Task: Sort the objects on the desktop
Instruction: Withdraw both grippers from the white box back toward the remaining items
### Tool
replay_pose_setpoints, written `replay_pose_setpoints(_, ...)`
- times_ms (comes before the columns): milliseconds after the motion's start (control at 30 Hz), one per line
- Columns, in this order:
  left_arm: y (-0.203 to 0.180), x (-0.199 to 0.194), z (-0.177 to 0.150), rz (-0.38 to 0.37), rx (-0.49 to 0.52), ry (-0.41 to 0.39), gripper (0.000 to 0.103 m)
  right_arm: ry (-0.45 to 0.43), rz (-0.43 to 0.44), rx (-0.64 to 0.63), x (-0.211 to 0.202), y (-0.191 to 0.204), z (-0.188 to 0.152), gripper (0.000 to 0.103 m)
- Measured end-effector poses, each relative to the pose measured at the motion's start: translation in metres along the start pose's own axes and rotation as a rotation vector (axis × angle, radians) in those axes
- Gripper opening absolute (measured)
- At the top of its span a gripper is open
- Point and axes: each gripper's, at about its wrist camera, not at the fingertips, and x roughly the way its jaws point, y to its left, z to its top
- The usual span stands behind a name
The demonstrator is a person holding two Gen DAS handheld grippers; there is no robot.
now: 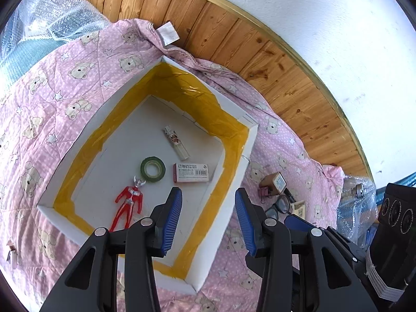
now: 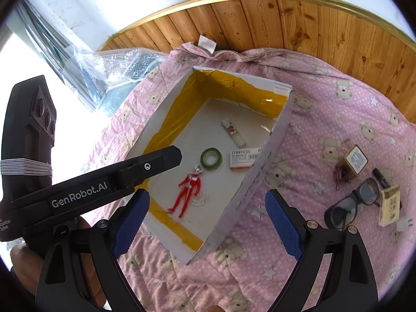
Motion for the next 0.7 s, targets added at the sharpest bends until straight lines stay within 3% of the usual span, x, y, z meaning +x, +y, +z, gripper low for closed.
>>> replay_pose_setpoints(700, -0.039, -0.038, -0.052, 0.008, 0.079, -0.007, 0.044, -0.031, 0.015, 0.018, -0.041, -0.002, -0.062, 0.092)
